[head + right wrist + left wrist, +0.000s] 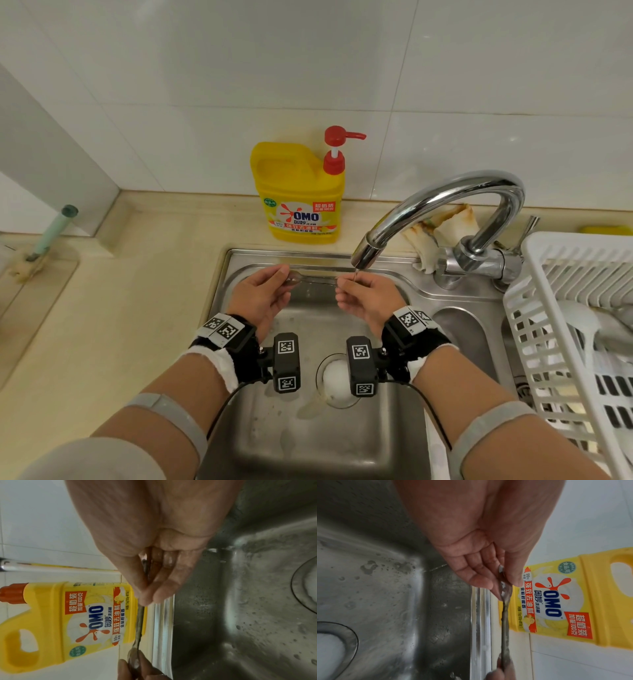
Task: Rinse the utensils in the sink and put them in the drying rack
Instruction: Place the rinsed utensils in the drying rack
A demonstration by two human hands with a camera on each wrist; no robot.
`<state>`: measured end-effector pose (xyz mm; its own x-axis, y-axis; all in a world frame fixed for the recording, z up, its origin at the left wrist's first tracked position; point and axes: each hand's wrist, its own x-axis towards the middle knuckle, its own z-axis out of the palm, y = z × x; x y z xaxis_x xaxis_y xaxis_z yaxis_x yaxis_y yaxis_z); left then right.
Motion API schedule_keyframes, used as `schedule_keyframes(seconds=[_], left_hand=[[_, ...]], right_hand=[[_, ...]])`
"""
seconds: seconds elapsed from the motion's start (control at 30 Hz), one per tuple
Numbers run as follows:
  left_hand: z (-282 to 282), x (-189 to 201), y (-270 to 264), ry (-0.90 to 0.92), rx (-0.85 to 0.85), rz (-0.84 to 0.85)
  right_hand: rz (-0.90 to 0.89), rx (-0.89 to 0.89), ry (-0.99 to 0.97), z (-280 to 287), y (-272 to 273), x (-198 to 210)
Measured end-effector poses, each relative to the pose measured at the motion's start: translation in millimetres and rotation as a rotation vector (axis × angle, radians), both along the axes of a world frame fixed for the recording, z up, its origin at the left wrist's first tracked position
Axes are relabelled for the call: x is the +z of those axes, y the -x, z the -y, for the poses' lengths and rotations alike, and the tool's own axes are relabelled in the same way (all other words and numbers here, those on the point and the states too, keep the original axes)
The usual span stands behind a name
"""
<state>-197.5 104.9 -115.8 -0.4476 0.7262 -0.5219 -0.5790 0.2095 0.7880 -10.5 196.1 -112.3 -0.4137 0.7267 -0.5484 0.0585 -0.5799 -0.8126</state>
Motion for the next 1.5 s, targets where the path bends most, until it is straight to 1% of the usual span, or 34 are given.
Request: schedule_keyframes(seconds=[0.13, 0.33, 0.5, 0.63, 0.7, 0.8, 0.9, 1.03, 1.3, 1.5], left_hand=[[-2.5, -0.2, -2.0, -0.008, -0.01, 0.003], [-4.4, -5.7, -4.2, -0.004, 0.013, 0.032], [-5.7, -4.7, -7.5, -0.022, 0.023, 0.092], [-4.8, -4.5, -10.9, -0.017, -0.037, 0.096], [-4.2, -7.3, -9.5, 0.023, -0.057, 0.04], [-4.8, -10.0, -5.2, 0.086, -0.069, -0.062], [-5.6, -9.8, -5.0, 0.112, -0.075, -0.099], [-6.8, -10.1, -7.6, 0.102, -0.049, -0.062], [-15.5, -7.3, -24.5, 0.06, -0.143, -0.03], [-29.4, -3.2, -40.8, 0.03, -0.216, -0.011]], right_hand=[[0.032, 0.02, -0.037, -2.7, -2.1, 4.8], [-0.047, 0.041, -0.05, -1.3, -9.0, 5.7], [-0.152, -0.053, -0.017, 1.2, -16.0, 5.7], [-0.093, -0.102, -0.013, 0.7, -12.1, 5.5], [-0.07, -0.103, -0.008, -1.1, -10.6, 5.2], [-0.081, -0.078, 0.025, -3.2, -10.3, 6.5], [-0.1, -0.075, 0.02, -0.9, -8.4, 6.6], [-0.08, -0.101, -0.038, 0.7, -5.6, 10.5], [-0.043, -0.165, -0.051, -7.8, -15.5, 15.5], [-0.075, -0.195, -0.064, -8.4, -33.0, 21.3]])
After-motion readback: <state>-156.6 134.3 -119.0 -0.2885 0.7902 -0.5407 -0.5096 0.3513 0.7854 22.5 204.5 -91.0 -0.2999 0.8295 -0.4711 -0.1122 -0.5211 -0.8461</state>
